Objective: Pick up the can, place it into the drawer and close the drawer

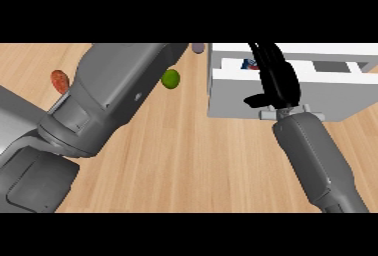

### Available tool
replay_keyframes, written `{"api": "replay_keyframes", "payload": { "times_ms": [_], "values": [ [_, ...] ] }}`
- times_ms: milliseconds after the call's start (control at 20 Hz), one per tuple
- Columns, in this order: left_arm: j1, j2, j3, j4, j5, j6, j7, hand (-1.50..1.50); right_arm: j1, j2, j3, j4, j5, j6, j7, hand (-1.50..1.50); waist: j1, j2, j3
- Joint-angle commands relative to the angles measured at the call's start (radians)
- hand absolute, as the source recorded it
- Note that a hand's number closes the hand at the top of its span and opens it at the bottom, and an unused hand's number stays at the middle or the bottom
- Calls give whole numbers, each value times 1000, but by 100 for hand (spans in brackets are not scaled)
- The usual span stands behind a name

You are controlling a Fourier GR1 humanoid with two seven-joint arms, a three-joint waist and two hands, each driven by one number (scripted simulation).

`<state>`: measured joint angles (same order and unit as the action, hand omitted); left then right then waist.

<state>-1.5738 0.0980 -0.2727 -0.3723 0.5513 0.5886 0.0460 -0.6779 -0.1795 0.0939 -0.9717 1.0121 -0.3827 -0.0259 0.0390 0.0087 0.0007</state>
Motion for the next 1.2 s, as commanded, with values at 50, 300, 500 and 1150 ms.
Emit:
{"api": "replay_keyframes", "payload": {
  "times_ms": [50, 300, 500, 1150],
  "values": [
    [11, 66, -10, -50, -17, -43, 71, -150, -136, 10, -66, 217, 30, -150, -34, -150, 20, 1, 1],
    [146, 82, -28, -126, -31, -59, 49, -150, -235, -21, -122, 352, 26, -233, -73, -150, 37, 1, 0],
    [91, 91, -32, -176, -43, -19, 120, -150, -321, -8, -135, 490, 60, -292, -66, -150, 49, 7, 1],
    [250, 192, -61, -371, -55, -68, 197, -150, -512, -2, -218, 606, 18, -301, -69, -150, 87, 7, 1]
  ]
}}
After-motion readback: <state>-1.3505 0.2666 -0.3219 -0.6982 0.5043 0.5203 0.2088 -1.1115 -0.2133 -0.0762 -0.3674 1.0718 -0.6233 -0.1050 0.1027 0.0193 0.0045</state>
